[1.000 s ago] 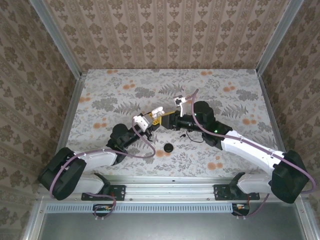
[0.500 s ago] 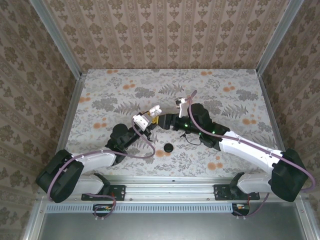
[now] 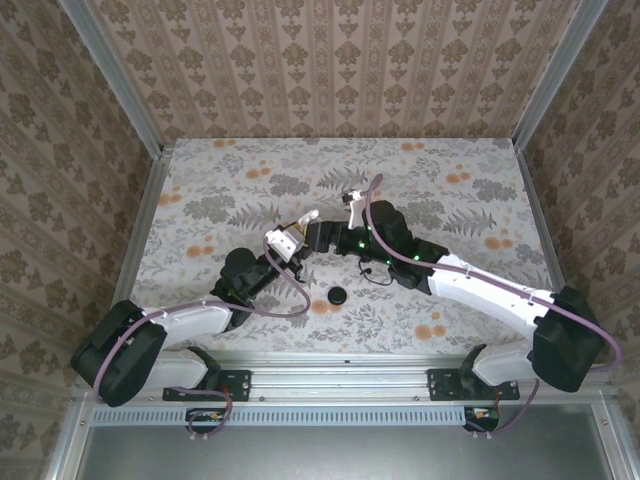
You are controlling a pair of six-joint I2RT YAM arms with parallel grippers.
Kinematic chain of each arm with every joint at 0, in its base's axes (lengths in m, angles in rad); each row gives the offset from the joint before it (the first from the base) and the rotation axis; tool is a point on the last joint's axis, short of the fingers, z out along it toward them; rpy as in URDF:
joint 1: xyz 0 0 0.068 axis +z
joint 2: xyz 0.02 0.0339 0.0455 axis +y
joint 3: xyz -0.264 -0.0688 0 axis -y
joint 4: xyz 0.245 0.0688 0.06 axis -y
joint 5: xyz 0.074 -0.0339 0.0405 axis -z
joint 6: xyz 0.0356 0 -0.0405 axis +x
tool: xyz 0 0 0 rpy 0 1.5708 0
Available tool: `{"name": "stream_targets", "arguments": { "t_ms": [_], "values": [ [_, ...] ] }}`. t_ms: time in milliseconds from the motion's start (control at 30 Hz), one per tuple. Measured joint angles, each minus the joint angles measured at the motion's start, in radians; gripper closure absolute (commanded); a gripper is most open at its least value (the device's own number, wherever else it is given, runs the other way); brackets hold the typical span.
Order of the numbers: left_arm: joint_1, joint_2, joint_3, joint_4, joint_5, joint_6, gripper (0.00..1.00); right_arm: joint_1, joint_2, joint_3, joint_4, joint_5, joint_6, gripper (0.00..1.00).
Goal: Insert wireless bluetooth earbuds into charging case
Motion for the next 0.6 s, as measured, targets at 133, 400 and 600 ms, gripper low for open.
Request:
{"name": "stream_targets", "arguments": {
  "t_ms": [133,400,600],
  "values": [
    [0.0,0.0,0.0,0.0,0.019,0.0,0.91,0.0,0.011,0.008,0.0,-0.002,-0.001,0.18],
    [0.0,0.0,0.0,0.0,0.034,0.0,0.91,0.0,0.021,0.024,-0.018,-0.003,-0.005,0.19],
    [0.0,-0.002,0.0,-0.002,0.033,-0.001,0.91,0.0,0.021,0.025,-0.056,-0.007,-0.016,0.21]
  ]
}}
